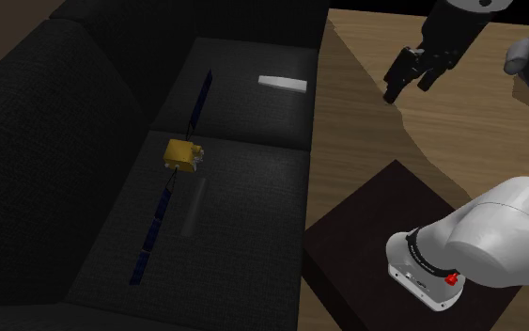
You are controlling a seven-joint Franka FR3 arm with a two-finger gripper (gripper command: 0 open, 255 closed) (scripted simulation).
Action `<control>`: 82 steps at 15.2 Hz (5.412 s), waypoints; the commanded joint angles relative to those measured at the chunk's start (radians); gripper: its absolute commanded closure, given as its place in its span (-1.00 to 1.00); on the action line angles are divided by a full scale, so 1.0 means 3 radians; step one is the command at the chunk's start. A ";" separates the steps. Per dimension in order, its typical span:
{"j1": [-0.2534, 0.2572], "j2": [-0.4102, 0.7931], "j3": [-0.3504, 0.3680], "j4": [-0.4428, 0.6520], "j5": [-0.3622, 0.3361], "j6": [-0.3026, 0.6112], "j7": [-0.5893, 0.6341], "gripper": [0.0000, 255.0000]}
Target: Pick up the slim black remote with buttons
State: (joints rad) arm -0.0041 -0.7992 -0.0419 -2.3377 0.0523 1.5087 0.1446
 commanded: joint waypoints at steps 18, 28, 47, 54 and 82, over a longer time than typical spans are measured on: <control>0.0193 0.0855 0.1171 -0.0405 0.0835 0.1283 0.1566 -1.00; 0.0184 0.2020 0.1798 -0.0002 0.0832 0.2106 0.2533 -1.00; 0.0965 0.4717 0.1672 0.2028 -0.0367 0.2686 0.4480 -1.00; 0.1069 0.5027 0.1582 0.2183 -0.0443 0.2840 0.4533 -1.00; 0.0992 0.4681 0.1684 0.2225 -0.0336 0.2466 0.4539 1.00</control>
State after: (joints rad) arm 0.2962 0.6131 0.4610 -1.6728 -0.0514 2.2590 1.5074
